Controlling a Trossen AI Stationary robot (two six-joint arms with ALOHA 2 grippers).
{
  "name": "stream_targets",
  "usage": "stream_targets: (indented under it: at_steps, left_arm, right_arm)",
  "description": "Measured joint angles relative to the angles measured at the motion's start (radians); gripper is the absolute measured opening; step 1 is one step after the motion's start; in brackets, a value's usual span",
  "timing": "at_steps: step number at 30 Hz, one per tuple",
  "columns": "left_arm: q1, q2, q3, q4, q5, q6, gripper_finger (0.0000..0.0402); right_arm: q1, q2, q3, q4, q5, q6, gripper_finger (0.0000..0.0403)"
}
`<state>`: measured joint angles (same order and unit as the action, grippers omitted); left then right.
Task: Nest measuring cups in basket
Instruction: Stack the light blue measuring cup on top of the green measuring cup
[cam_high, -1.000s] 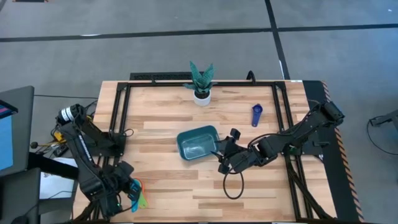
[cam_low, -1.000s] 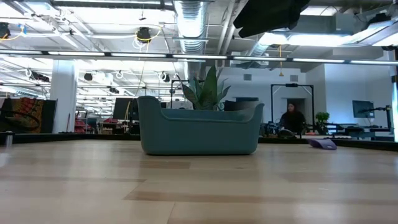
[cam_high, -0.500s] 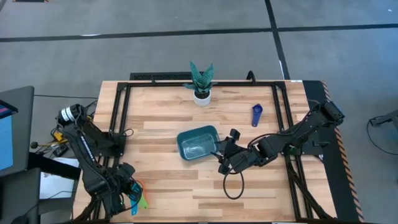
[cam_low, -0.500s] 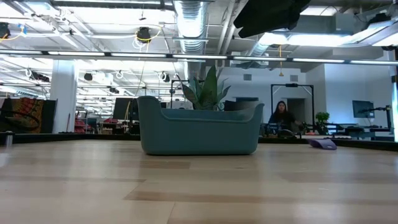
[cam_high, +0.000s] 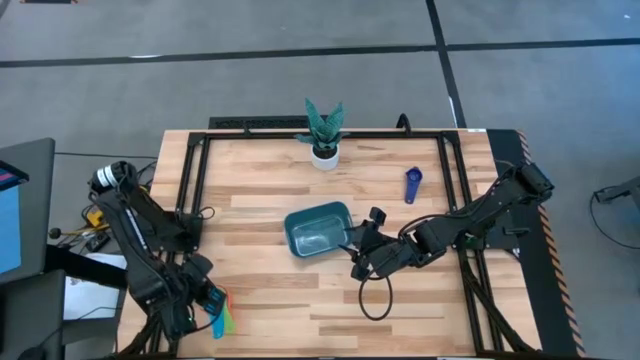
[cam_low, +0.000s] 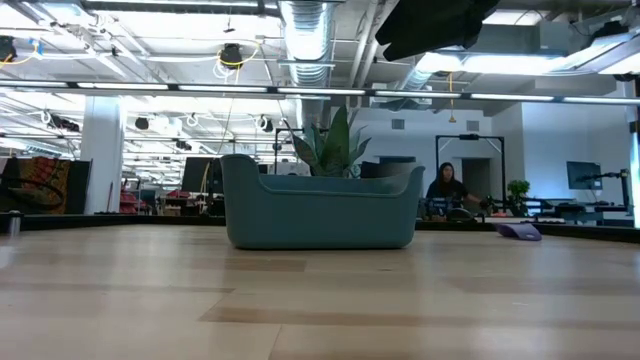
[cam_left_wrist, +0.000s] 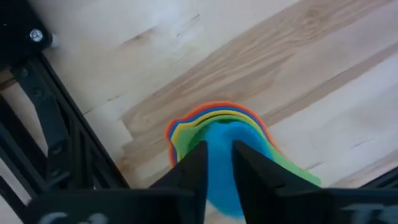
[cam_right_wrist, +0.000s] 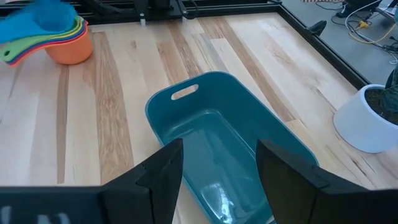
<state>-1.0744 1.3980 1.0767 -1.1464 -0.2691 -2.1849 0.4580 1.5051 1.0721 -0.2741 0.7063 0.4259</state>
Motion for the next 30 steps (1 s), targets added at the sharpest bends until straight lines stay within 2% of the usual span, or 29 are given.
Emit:
stream_targets:
  at_steps: [8, 13, 16, 19, 23, 30]
  left_arm:
    - [0.000, -0.019, 0.000, -0.013, 0.008, 0.000, 0.0133]
    - [-0.004, -0.023, 0.000, 0.076, 0.118, 0.055, 0.0162]
    - [-0.018, -0.018, 0.001, 0.215, 0.239, 0.110, 0.0161]
    - [-0.035, 0.024, 0.002, 0.304, 0.256, 0.118, 0.0147]
    - [-0.046, 0.108, 0.002, 0.321, 0.276, 0.122, 0.0128]
    - [-0.044, 0.215, 0.002, 0.337, 0.388, 0.160, 0.0121]
  right_arm:
    - [0.000, 0.000, 0.000, -0.001, 0.000, 0.002, 0.0225]
    - [-0.006, 0.000, 0.000, -0.003, 0.000, 0.002, 0.0226]
    - [-0.010, 0.000, 0.000, -0.006, 0.000, 0.002, 0.0225]
    - [-0.010, 0.000, 0.000, -0.006, 0.000, 0.003, 0.0224]
    - [-0.009, 0.000, 0.000, -0.009, 0.000, 0.008, 0.0225]
    - [-0.009, 0.000, 0.000, -0.009, 0.000, 0.010, 0.0226]
